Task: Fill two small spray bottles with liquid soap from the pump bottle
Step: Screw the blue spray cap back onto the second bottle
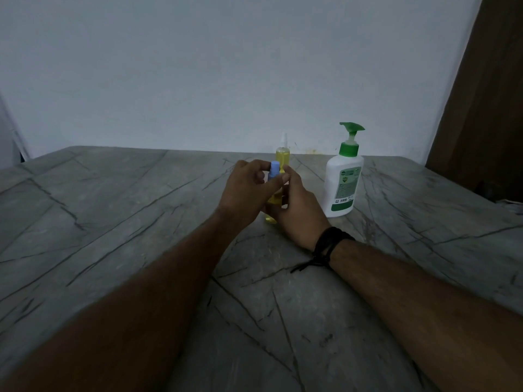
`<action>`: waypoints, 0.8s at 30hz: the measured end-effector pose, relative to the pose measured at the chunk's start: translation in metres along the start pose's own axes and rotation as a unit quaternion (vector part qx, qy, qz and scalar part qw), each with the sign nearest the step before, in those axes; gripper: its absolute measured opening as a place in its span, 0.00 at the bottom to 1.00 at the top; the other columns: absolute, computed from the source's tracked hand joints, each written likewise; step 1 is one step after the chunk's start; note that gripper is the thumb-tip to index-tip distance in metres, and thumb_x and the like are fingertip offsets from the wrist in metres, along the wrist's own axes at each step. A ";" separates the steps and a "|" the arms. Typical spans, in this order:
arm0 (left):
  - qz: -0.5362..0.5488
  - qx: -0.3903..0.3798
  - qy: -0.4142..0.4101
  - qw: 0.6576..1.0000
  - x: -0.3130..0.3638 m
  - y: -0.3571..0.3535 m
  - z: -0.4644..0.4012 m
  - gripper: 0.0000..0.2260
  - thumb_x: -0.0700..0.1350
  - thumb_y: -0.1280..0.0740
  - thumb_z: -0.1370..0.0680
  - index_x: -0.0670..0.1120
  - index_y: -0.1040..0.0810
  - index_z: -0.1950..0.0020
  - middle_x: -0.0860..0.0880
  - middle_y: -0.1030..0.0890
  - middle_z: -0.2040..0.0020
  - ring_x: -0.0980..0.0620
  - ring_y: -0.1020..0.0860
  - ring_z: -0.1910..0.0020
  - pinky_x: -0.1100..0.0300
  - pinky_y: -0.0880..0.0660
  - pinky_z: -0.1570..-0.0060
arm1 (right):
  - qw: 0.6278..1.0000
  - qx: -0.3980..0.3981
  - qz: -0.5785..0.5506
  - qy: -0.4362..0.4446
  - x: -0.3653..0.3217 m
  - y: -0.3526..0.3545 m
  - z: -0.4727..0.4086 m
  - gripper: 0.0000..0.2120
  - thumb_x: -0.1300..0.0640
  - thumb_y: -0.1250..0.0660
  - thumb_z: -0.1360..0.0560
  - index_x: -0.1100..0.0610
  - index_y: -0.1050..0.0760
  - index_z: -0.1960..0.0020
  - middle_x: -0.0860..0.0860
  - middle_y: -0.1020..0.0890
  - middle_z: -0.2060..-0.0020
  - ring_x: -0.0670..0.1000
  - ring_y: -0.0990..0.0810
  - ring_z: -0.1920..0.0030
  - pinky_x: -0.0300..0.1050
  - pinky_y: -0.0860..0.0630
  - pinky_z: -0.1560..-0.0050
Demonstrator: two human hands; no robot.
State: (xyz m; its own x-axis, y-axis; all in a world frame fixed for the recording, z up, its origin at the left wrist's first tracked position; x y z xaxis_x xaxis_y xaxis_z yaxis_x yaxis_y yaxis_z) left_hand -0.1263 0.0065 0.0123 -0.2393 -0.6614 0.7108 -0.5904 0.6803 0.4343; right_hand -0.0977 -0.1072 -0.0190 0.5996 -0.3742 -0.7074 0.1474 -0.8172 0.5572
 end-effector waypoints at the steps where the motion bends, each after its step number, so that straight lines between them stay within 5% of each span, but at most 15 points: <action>1: -0.001 0.002 -0.002 1.000 0.001 0.001 0.000 0.15 0.54 0.29 0.25 0.47 0.19 0.43 0.49 0.24 0.55 0.53 0.25 0.58 0.61 0.30 0.60 | 1.000 -0.002 0.003 0.000 0.000 0.000 0.000 0.43 0.52 0.28 0.24 0.53 0.51 0.19 0.55 0.22 0.33 0.55 0.22 0.36 0.54 0.25 0.34; 5: 0.064 0.001 0.024 0.998 0.001 0.003 0.005 0.12 0.46 0.31 0.23 0.46 0.23 0.41 0.53 0.20 0.53 0.58 0.21 0.55 0.61 0.23 0.55 | 1.000 -0.001 0.011 -0.001 -0.001 0.001 0.002 0.44 0.53 0.28 0.23 0.54 0.53 0.18 0.57 0.20 0.37 0.57 0.21 0.38 0.52 0.25 0.37; 9: 0.063 -0.004 0.018 0.998 0.006 0.003 0.007 0.14 0.49 0.30 0.23 0.47 0.24 0.40 0.50 0.24 0.43 0.54 0.22 0.48 0.61 0.22 0.53 | 1.000 -0.004 0.007 0.006 -0.002 0.001 0.003 0.43 0.53 0.29 0.22 0.54 0.53 0.18 0.56 0.21 0.34 0.56 0.21 0.36 0.52 0.25 0.35; 14: 0.065 0.013 0.019 0.998 0.005 0.005 0.006 0.13 0.46 0.29 0.24 0.47 0.27 0.42 0.53 0.21 0.55 0.58 0.22 0.57 0.73 0.28 0.66 | 1.000 -0.003 0.009 -0.001 -0.001 0.001 0.001 0.44 0.52 0.28 0.23 0.54 0.53 0.18 0.57 0.21 0.34 0.56 0.21 0.37 0.51 0.25 0.36; 19: 0.053 0.016 0.001 0.998 0.007 0.003 0.007 0.16 0.49 0.29 0.24 0.48 0.28 0.39 0.51 0.26 0.43 0.56 0.23 0.49 0.65 0.24 0.57 | 1.000 -0.002 0.004 0.007 -0.001 0.001 0.002 0.43 0.52 0.29 0.22 0.54 0.53 0.18 0.56 0.22 0.33 0.56 0.21 0.37 0.53 0.24 0.36; 24: 0.058 0.013 0.012 0.998 0.006 0.004 0.006 0.16 0.47 0.30 0.23 0.49 0.30 0.38 0.57 0.22 0.55 0.60 0.22 0.55 0.67 0.26 0.61 | 1.000 -0.007 0.009 0.004 -0.002 0.002 0.003 0.42 0.52 0.30 0.22 0.54 0.54 0.18 0.56 0.20 0.36 0.55 0.20 0.39 0.48 0.24 0.38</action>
State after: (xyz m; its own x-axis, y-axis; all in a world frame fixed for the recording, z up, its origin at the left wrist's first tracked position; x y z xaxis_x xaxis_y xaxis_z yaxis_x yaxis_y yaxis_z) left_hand -0.1349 0.0034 0.0148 -0.2885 -0.5712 0.7685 -0.5801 0.7428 0.3343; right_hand -0.1005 -0.1092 -0.0179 0.6082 -0.3851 -0.6942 0.1473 -0.8046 0.5753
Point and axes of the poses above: each hand's wrist, its own z-axis away from the middle knuckle, its own y-axis out of the back of the hand, x = y × z, the point moved 6 cm from there along -z, towards the middle knuckle
